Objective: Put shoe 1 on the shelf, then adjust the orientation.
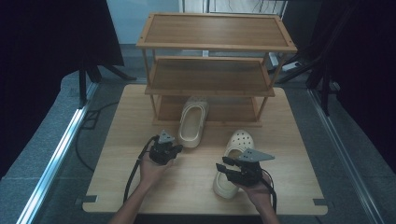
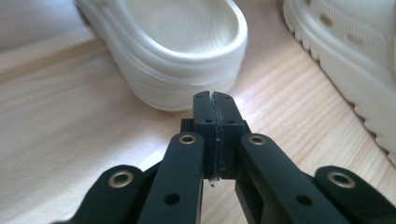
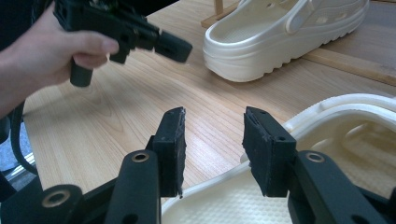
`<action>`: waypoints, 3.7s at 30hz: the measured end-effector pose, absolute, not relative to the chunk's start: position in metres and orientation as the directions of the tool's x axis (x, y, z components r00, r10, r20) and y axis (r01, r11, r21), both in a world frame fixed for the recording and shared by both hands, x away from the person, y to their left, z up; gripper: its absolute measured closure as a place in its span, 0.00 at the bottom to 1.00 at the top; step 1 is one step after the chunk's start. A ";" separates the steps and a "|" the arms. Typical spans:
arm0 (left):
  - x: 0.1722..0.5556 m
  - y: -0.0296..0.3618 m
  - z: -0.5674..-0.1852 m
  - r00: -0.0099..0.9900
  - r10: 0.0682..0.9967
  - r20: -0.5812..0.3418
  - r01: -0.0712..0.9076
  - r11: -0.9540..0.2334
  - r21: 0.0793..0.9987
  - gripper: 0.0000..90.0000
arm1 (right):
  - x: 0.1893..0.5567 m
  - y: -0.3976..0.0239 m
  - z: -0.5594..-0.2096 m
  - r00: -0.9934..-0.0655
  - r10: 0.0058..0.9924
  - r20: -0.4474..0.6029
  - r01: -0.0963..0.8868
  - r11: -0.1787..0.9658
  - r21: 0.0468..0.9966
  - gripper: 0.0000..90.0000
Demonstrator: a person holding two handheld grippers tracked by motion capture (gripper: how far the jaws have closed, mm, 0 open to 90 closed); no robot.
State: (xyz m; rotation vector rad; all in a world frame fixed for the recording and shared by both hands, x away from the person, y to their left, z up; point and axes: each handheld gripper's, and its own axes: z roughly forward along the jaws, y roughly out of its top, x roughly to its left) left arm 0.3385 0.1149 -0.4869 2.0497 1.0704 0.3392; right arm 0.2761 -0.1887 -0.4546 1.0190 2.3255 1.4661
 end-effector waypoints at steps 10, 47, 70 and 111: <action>0.351 0.101 -0.501 0.595 0.797 -0.106 0.599 -0.352 0.719 1.00 | 0.276 -0.190 -0.455 -0.737 0.652 0.181 0.441 0.260 0.859 0.65; 0.425 0.055 -0.510 0.516 0.852 -0.091 0.578 -0.268 0.770 0.97 | 0.277 -0.195 -0.456 -0.738 0.649 0.186 0.440 0.254 0.861 0.65; 0.371 0.092 -0.507 0.591 0.790 -0.163 0.586 -0.282 0.759 0.51 | 0.276 -0.184 -0.457 -0.757 0.636 0.151 0.422 0.299 0.856 0.80; 0.290 0.176 -0.491 0.563 0.794 -0.229 0.603 -0.205 0.771 0.37 | 0.276 -0.131 -0.471 -0.787 0.615 0.042 0.419 0.484 0.768 0.96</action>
